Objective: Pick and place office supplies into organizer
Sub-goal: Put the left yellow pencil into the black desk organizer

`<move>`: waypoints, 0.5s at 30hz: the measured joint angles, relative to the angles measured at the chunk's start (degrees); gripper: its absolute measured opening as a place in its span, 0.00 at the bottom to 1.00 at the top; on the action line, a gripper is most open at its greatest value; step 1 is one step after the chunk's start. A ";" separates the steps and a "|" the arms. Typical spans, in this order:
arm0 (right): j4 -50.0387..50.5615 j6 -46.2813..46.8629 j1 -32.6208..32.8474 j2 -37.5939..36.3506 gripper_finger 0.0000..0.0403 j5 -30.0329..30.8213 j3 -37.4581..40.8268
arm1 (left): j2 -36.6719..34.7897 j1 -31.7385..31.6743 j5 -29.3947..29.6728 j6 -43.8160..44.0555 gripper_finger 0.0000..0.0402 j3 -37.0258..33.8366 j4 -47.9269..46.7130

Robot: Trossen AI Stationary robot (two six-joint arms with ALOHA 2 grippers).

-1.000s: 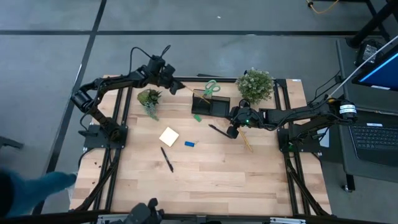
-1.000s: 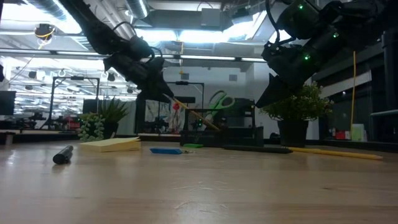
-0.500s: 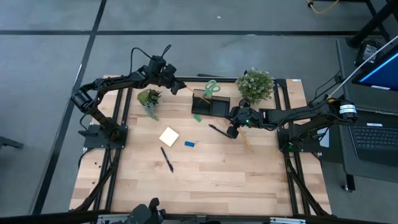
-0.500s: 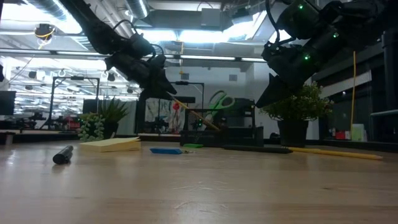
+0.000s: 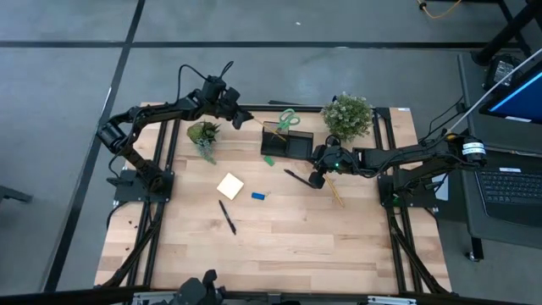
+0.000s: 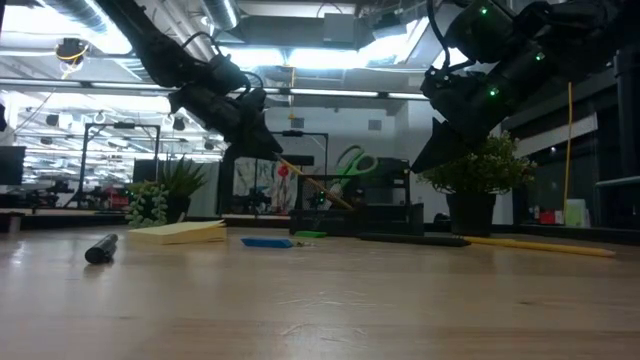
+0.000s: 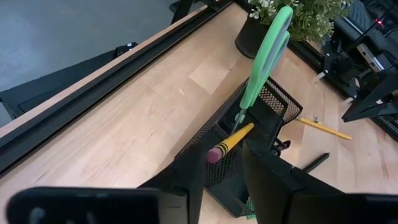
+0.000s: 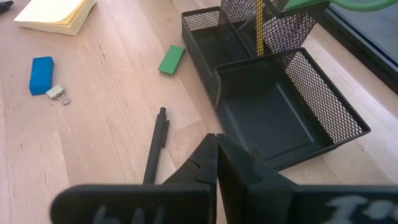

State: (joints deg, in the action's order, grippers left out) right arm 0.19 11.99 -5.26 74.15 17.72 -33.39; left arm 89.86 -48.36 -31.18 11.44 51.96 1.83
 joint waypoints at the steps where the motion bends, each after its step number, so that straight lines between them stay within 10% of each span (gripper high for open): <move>1: -0.03 0.00 -0.02 0.00 0.02 0.00 0.00 | 0.00 0.00 0.00 0.01 0.22 0.00 0.04; 15: -0.05 -0.08 -0.02 0.00 0.02 0.00 0.00 | 0.00 -0.01 0.00 -1.36 0.03 0.00 0.11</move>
State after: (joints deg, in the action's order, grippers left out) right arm 0.14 11.91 -5.28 74.15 17.72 -33.39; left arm 89.86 -48.37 -31.18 10.07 51.96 1.93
